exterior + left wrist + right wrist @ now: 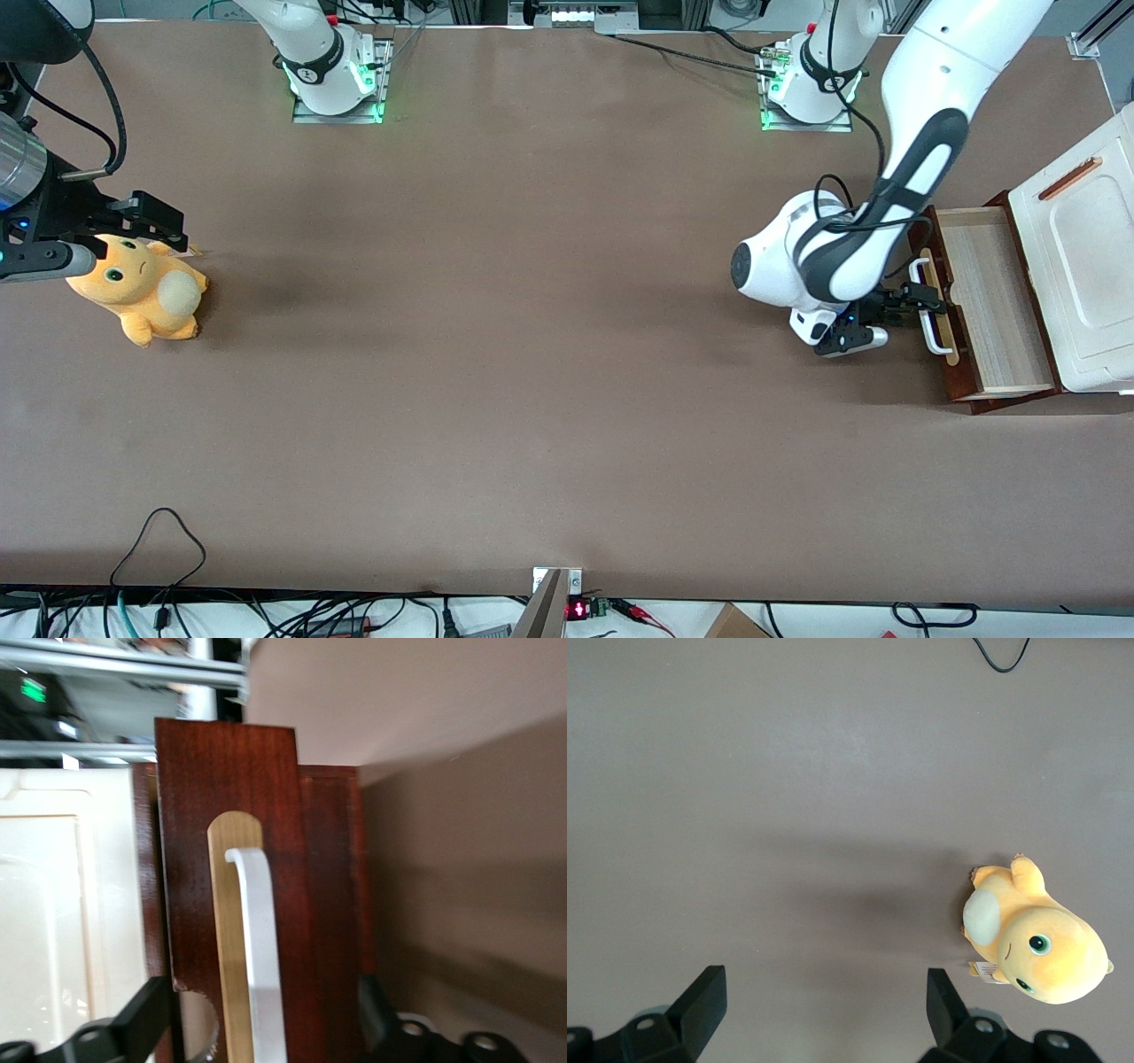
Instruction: Open lower drawer with left arm only
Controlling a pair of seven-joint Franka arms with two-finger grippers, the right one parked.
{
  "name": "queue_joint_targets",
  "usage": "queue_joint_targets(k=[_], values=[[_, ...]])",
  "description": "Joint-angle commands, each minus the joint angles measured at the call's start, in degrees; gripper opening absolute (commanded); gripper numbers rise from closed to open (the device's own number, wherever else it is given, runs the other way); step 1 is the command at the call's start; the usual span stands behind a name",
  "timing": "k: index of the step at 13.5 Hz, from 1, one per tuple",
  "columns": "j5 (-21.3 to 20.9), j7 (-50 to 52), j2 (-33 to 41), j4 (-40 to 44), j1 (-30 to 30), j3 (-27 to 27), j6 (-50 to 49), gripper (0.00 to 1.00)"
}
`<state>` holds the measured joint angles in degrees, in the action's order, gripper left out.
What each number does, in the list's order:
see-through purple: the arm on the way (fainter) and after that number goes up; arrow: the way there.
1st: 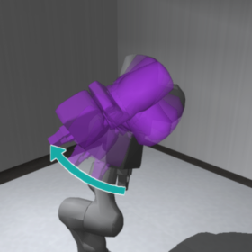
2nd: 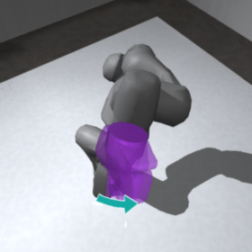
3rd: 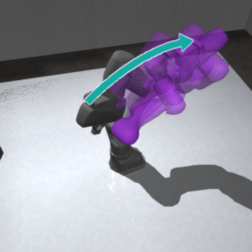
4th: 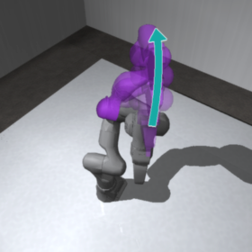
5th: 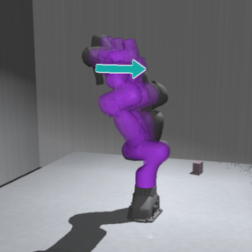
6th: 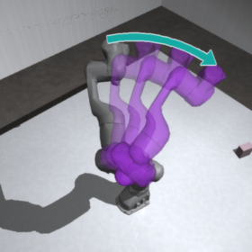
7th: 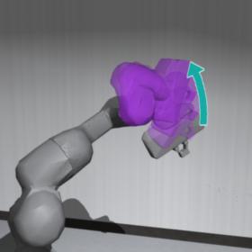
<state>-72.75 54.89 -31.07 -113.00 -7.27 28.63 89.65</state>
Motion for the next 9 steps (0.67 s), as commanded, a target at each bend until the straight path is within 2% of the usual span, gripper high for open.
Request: queue_joint_targets(k=[1, 4, 6, 9], values=[[10.5, -7.1, 5.6, 3.9, -0.2, 0.1, 5.0, 1.0], [28.7, -17.1, 10.1, 9.7, -0.2, -0.7, 6.2, 1.0], [41.8, -23.0, 14.3, 14.0, -0.1, -4.4, 6.2, 1.0], [58.4, -36.4, 20.7, 16.5, 0.4, -12.5, 6.2, 1.0]])
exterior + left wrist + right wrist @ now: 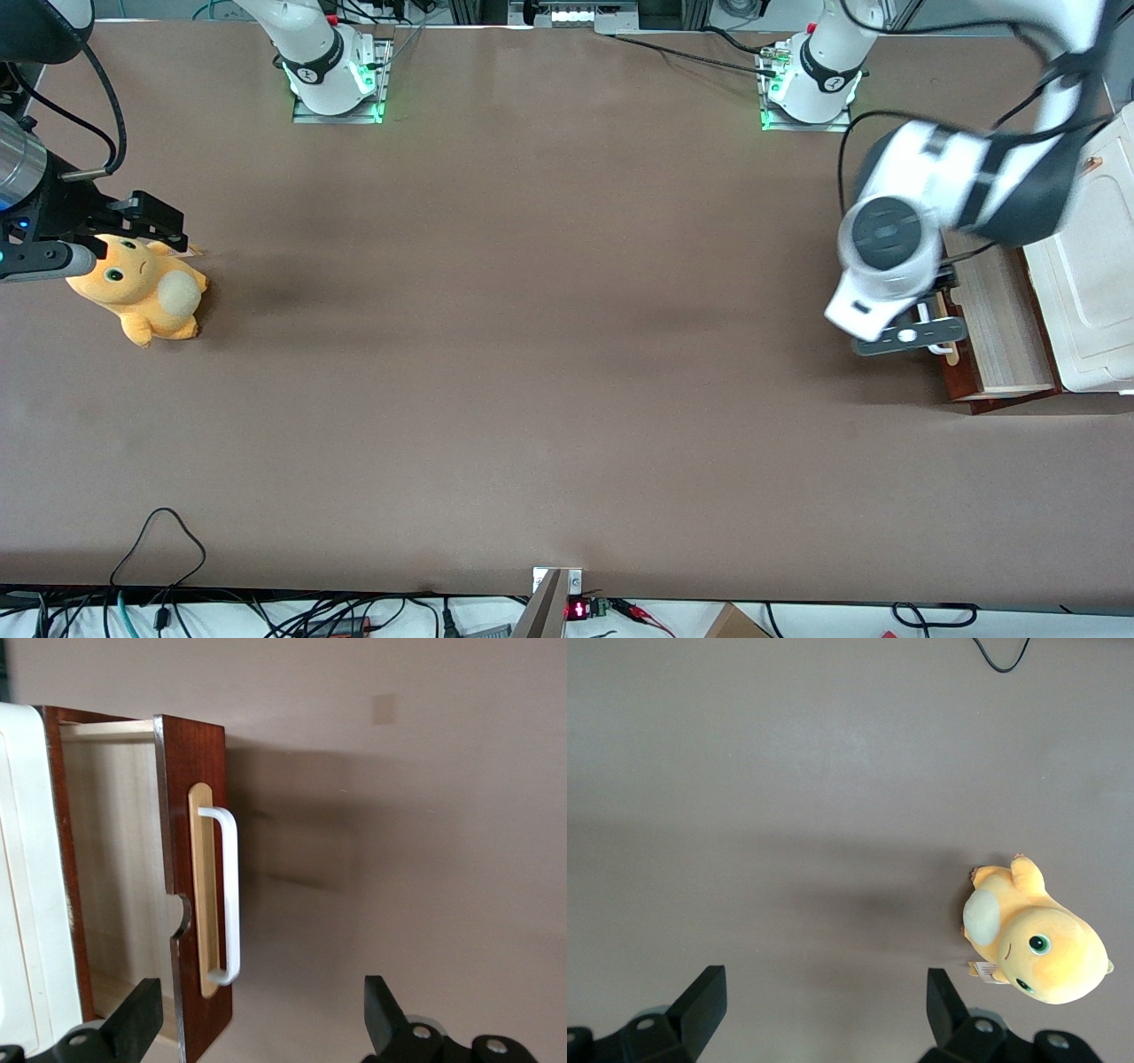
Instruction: Open lower drawer with left arm only
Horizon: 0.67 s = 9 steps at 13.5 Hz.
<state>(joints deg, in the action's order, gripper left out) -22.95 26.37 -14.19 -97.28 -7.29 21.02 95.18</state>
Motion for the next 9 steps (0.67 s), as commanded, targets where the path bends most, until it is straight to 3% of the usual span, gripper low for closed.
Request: queue_joint_targets(k=[1, 3, 9], values=[[13.8, -12.2, 5.2, 1.3, 0.8, -8.0, 0.6, 1.0], [22.1, -19.5, 7.8, 1.2, 1.7, -13.4, 0.6, 1.0], [22.9, -21.5, 15.9, -2.6, 3.9, -14.6, 0.6, 1.0]])
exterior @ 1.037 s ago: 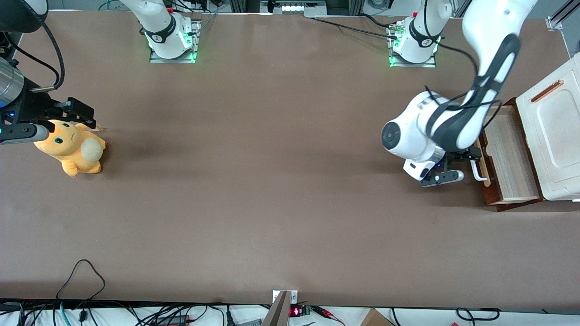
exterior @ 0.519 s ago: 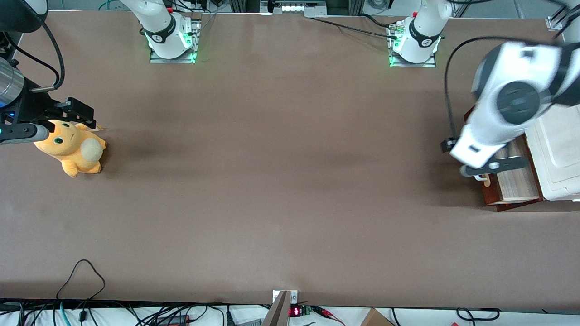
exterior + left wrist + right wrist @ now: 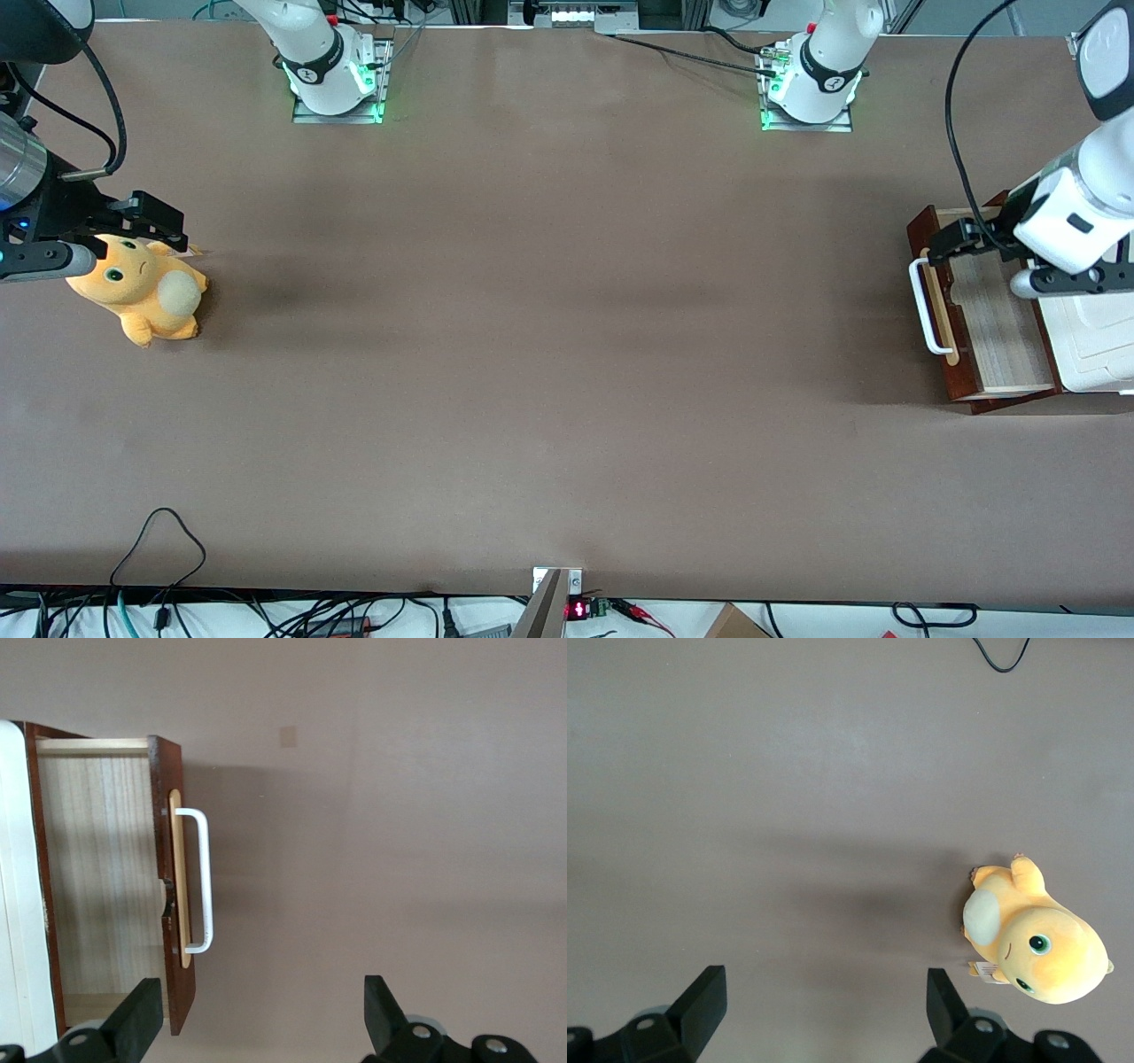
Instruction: Open lower drawer with left arm only
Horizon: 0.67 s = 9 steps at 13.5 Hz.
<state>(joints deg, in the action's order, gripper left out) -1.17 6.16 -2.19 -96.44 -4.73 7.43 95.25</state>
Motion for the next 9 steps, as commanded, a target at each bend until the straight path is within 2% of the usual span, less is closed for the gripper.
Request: queue_joint_targets(k=[1, 5, 9], values=[[1.1, -1.3, 4.1, -3.4, 1.4, -1.0, 0.6, 1.0], [1.0, -1.2, 4.1, -1.7, 1.6, -1.5, -0.2, 1.0], [1.0, -1.9, 4.0, 3.5, 1.7, -2.1, -5.3, 1.0]])
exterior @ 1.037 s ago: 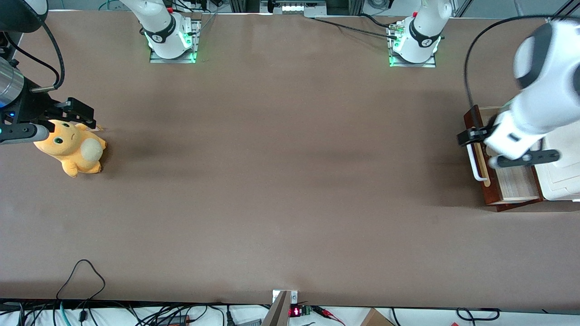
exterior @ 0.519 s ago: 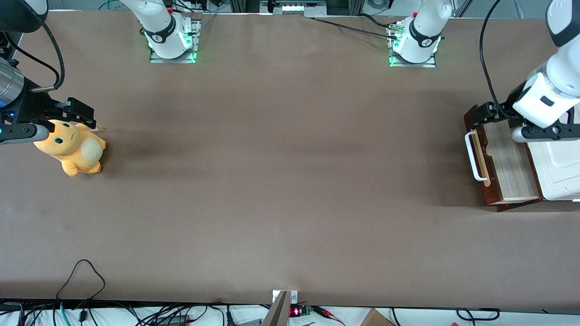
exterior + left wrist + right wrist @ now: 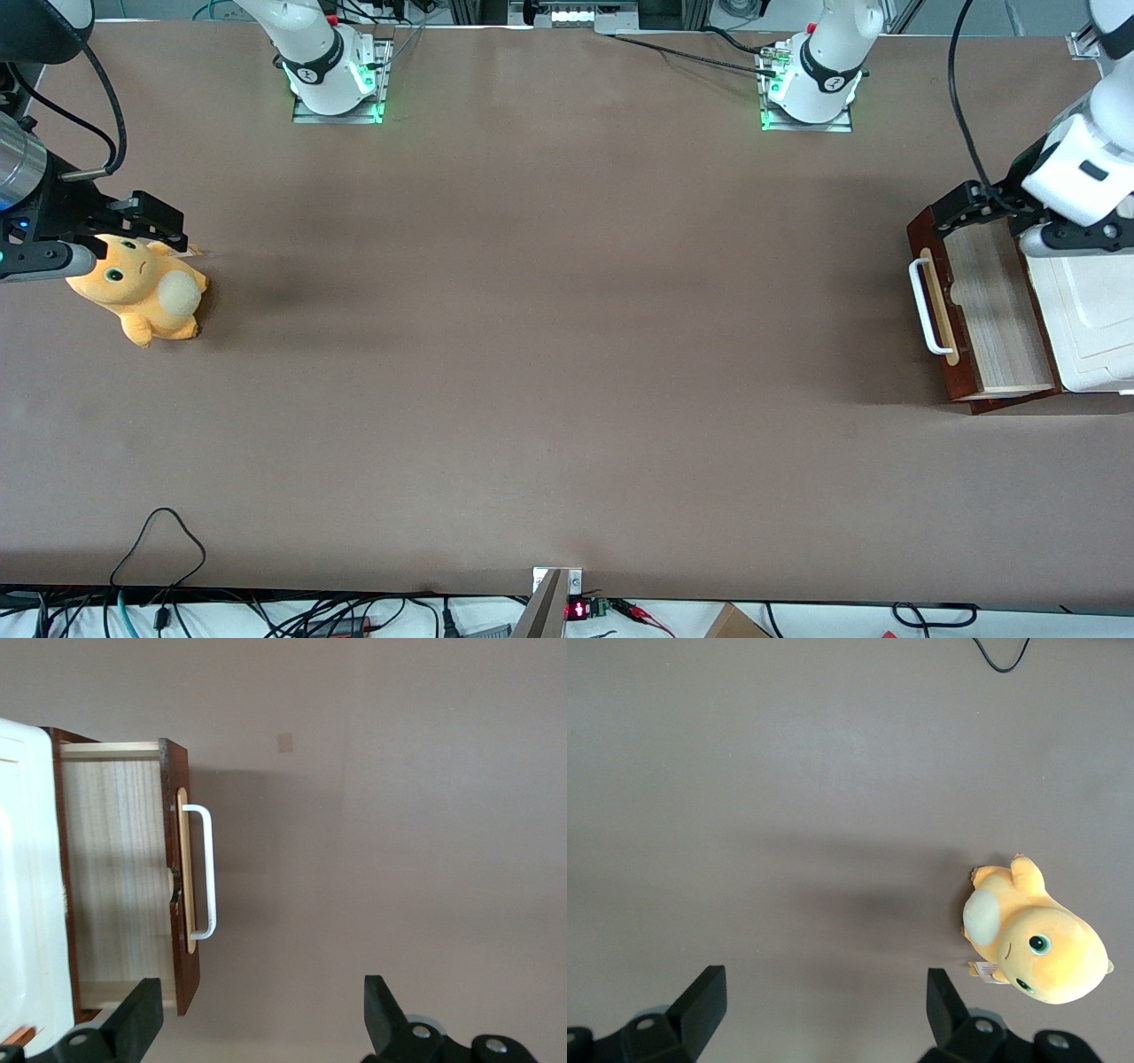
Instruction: Open lower drawer with left arm only
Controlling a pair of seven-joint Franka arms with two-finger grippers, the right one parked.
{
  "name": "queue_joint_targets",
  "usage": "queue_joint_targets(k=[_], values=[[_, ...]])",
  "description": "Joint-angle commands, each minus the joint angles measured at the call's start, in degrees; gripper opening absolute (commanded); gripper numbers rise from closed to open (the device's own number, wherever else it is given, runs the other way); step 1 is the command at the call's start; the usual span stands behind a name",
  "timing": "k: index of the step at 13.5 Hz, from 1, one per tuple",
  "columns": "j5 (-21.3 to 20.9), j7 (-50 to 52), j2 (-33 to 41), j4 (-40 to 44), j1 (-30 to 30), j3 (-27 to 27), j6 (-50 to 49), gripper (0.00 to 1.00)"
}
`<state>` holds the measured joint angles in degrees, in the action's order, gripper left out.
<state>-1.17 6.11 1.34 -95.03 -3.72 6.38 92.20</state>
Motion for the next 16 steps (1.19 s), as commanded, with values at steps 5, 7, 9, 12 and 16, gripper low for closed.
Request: queue_joint_targets(k=[5, 7, 9, 12, 16], values=[[1.2, -4.4, 0.3, 2.4, 0.7, -1.6, -2.2, 1.0], [1.0, -4.6, 0.3, 2.5, 0.7, -1.6, -2.3, 1.0], [1.0, -4.6, 0.3, 2.5, 0.7, -1.6, -2.2, 1.0], [0.9, -4.6, 0.3, 3.0, 0.7, -1.6, -2.3, 1.0], [0.9, -4.7, 0.3, 3.0, 0.7, -1.6, -2.3, 1.0]])
